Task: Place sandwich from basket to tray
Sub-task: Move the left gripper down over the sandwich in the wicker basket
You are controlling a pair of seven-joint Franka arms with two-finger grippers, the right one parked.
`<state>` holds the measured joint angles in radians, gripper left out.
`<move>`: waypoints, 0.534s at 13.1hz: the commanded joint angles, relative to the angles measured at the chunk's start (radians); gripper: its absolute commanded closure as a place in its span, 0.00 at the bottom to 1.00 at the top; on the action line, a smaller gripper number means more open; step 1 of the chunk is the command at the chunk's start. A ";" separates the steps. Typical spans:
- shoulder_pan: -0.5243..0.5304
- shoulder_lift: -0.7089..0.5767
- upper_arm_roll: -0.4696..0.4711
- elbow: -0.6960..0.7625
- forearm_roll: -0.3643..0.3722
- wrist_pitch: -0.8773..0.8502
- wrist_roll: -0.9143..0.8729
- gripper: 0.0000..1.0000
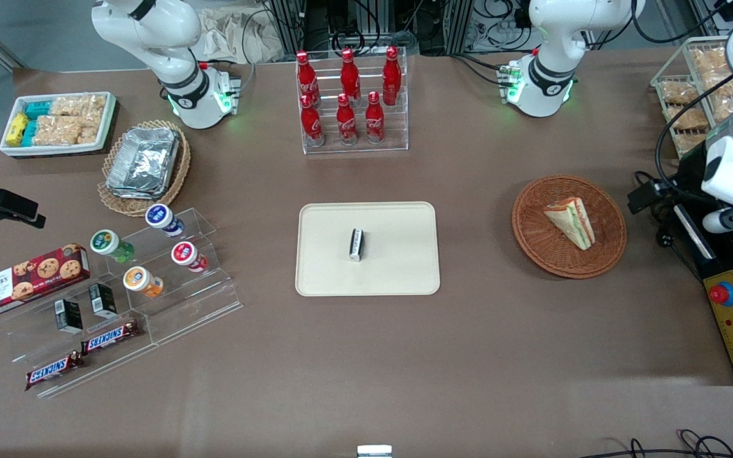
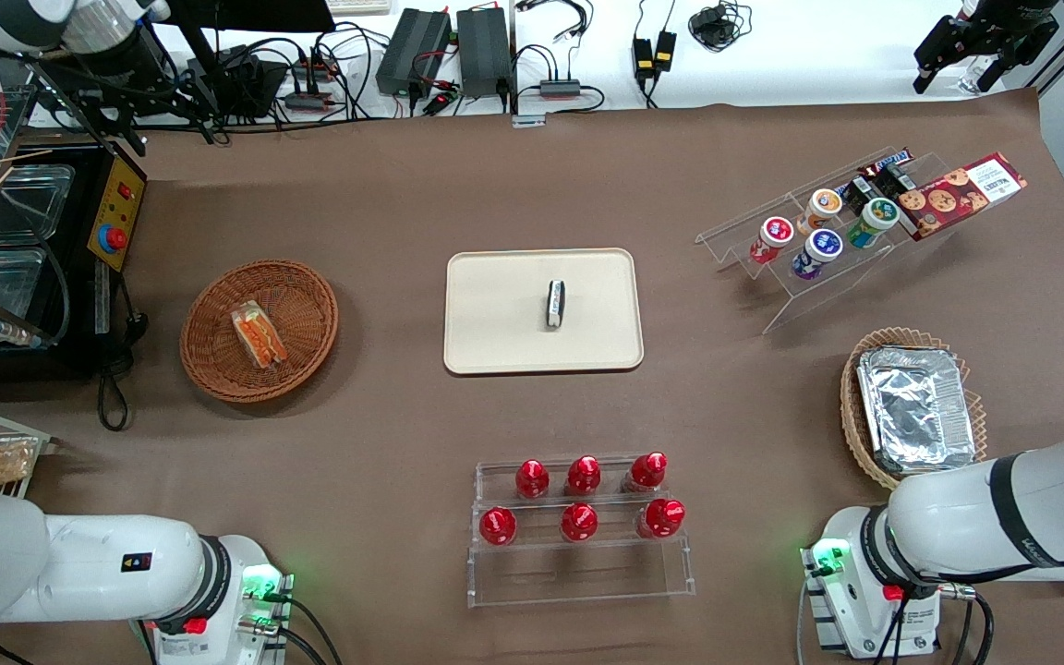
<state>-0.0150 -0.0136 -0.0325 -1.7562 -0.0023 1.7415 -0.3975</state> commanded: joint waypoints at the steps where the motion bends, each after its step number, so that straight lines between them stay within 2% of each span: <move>1: -0.003 -0.135 0.000 -0.280 0.005 0.191 -0.252 0.00; 5: -0.002 -0.144 0.002 -0.469 0.010 0.356 -0.436 0.00; 7: -0.002 -0.135 0.002 -0.526 0.015 0.385 -0.469 0.00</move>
<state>-0.0147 -0.1198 -0.0311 -2.2075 -0.0020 2.0830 -0.8151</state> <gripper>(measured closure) 0.000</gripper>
